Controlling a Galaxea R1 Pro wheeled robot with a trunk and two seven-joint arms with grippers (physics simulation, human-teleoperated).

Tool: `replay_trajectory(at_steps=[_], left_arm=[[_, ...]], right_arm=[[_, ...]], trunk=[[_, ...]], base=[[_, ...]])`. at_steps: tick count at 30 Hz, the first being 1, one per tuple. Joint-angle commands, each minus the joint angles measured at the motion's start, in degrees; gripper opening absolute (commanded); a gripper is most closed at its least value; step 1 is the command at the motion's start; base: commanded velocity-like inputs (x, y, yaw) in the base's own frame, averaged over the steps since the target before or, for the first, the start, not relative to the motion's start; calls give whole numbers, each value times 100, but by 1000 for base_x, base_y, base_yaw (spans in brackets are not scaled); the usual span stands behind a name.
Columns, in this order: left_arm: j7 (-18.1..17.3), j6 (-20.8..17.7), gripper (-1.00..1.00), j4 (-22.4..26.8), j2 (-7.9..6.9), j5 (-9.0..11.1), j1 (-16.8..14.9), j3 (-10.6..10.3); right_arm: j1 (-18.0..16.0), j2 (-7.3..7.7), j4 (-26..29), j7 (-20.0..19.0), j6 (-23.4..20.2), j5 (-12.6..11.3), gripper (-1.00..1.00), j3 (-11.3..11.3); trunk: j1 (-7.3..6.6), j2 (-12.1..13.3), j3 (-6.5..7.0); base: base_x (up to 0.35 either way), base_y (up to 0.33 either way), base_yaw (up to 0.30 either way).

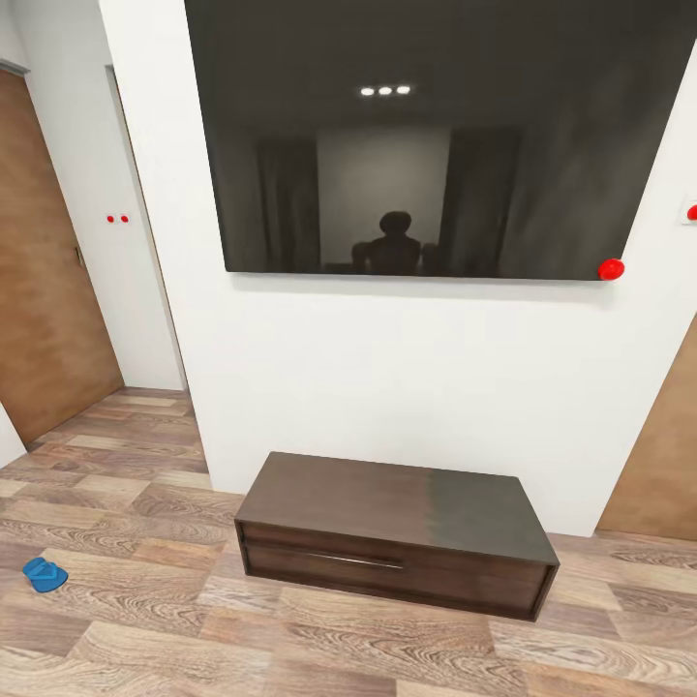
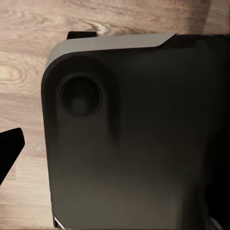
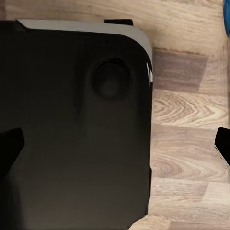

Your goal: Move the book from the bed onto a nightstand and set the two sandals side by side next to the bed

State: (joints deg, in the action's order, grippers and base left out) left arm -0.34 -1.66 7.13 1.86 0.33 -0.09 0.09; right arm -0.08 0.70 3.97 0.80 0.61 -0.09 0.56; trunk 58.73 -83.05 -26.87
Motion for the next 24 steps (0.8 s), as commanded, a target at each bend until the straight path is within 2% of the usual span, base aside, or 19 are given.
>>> replay_trajectory(at_steps=[1,4,9,11,12,13,15,16,18,20,24], left_arm=[[-3,-16,100,41,33,4,0,2],[5,-23,100,138,130,8,0,0],[10,-29,100,299,289,3,-3,0],[12,-28,100,363,300,3,-2,0],[14,-28,100,4264,301,4,-1,1],[13,-28,100,4282,296,6,-1,6],[11,-25,100,4298,288,8,-1,19],[10,-24,100,4301,284,9,0,22],[9,-21,100,4309,277,7,0,38],[8,-17,100,4312,273,4,0,46],[-1,-11,100,4307,195,5,0,82]], right_arm=[[-1,2,36,8,3,-1,100,9],[-5,17,133,12,-27,-6,100,20],[-9,178,294,12,-56,-12,100,152],[-9,243,359,-1,-50,-18,100,219],[-9,335,2463,-13,-32,-21,100,621],[-9,360,2460,-25,-14,-21,100,826],[-9,388,2458,-34,-1,-19,100,1083],[-9,404,2458,-36,1,-19,100,1149],[-9,530,2459,-44,-4,-24,100,1318],[-9,665,2454,-50,-12,-30,100,1387],[-9,748,2453,-52,-19,-34,100,1421]], trunk=[[0,-3,-6],[0,-3,-6],[0,-3,-6],[0,-3,-6],[0,-3,-6],[0,-3,-6],[0,-3,-6],[0,-3,-6],[0,-3,-6],[0,-3,-6],[0,-3,-6]], base=[[0,0,0],[0,0,0],[0,0,0],[0,0,0],[0,0,0],[0,0,0],[0,0,0],[0,0,0],[0,0,0],[0,0,0],[0,0,0]])
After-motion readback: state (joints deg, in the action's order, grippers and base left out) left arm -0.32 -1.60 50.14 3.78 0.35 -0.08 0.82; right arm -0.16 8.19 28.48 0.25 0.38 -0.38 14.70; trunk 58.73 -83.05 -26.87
